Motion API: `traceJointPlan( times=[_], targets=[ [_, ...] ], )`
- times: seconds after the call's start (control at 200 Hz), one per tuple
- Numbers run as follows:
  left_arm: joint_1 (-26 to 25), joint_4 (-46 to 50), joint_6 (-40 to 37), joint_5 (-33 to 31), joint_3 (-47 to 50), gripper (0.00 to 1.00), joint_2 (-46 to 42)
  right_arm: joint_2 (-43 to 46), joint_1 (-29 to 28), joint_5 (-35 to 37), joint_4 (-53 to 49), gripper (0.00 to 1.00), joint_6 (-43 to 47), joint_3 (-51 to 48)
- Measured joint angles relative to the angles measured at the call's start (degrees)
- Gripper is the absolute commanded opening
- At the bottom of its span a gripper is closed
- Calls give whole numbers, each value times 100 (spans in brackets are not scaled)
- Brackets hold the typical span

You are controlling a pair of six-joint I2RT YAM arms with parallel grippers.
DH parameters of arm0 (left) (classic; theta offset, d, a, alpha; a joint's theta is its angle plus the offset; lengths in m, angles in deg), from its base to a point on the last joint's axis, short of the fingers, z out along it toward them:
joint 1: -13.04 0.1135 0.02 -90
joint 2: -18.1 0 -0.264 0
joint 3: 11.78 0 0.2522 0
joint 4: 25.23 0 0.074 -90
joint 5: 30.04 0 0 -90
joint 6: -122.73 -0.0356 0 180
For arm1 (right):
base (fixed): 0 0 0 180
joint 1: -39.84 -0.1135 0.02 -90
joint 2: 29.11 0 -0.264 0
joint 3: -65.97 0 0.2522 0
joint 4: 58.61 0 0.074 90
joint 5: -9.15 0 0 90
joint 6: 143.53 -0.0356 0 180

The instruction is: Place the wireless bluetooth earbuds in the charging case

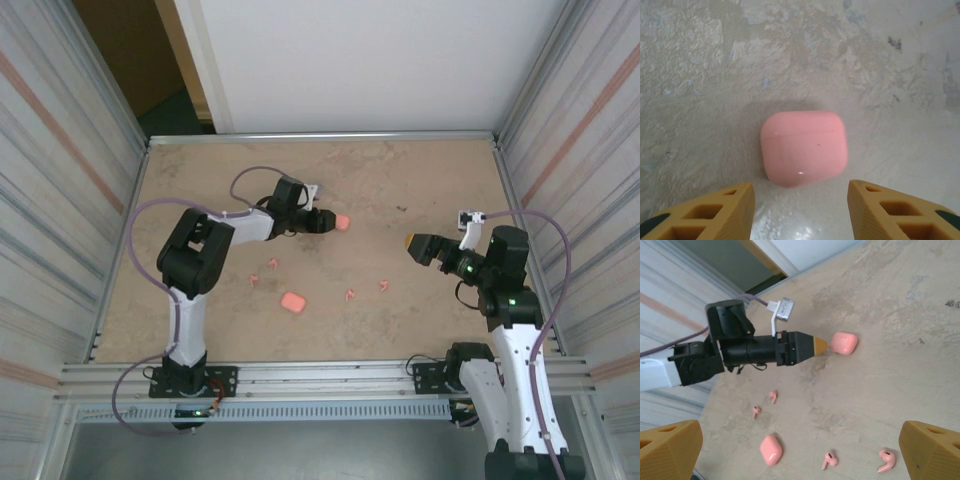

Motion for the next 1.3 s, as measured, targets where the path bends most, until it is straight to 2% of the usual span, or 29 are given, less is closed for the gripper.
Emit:
traceJointPlan(
  times=[0.175,0.296,0.496,0.742,0.902,1.303],
  targets=[
    [0,-125,-7,26,365,56,-885,-20,-22,-37,-13,100,0,39],
    [15,-328,-55,13,682,59,-1644,-31,-286,15,20,100,-2,39],
    [138,-645,-96,-96,1421,62,-2739,-164,-1475,566,166,100,111,42],
    [330,-734,-280,-717,2308,77,-3832,-802,-2975,1576,313,100,326,227],
    [496,-776,-402,-1176,2830,87,-4548,-1478,-3716,2162,319,100,452,577],
    [1451,-719,-332,-1679,3926,93,-5504,-3683,-5368,2876,262,99,979,1609]
  ],
)
